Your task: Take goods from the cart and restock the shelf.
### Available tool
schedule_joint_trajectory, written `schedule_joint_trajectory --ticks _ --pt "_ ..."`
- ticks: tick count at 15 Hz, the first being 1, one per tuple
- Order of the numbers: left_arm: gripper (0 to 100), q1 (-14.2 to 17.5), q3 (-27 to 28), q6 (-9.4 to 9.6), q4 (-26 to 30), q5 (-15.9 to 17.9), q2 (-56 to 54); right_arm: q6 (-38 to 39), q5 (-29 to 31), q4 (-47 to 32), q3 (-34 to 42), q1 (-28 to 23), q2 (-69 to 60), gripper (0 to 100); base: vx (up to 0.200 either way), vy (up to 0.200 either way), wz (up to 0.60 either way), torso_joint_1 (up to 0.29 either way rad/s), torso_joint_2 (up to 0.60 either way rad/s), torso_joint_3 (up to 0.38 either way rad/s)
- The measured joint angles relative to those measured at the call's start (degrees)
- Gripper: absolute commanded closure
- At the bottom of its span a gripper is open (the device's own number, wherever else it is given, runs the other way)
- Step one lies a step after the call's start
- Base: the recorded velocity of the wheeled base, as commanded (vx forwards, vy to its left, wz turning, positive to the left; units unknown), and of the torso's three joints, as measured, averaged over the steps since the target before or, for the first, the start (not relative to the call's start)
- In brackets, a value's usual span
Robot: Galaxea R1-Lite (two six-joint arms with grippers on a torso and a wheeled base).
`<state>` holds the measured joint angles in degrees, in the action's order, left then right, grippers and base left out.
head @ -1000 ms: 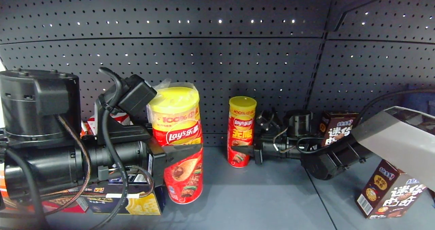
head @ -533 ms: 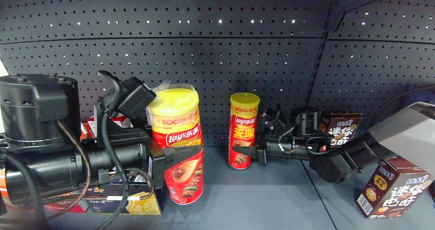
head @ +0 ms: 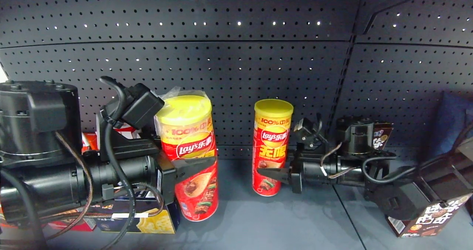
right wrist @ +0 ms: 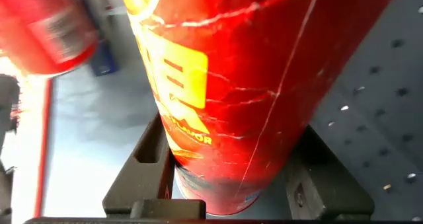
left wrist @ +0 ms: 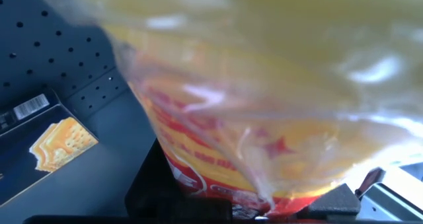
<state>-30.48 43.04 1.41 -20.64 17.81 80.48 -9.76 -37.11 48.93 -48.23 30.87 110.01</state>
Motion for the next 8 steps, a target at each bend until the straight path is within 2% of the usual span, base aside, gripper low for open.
schedule_joint_trajectory --ticks 8 --pt "100 0.5 0.0 -0.09 0.2 0.0 -0.1 0.0 0.4 10.6 15.0 2.2 -4.0 100 0.000 0.000 0.00 0.000 0.00 0.000"
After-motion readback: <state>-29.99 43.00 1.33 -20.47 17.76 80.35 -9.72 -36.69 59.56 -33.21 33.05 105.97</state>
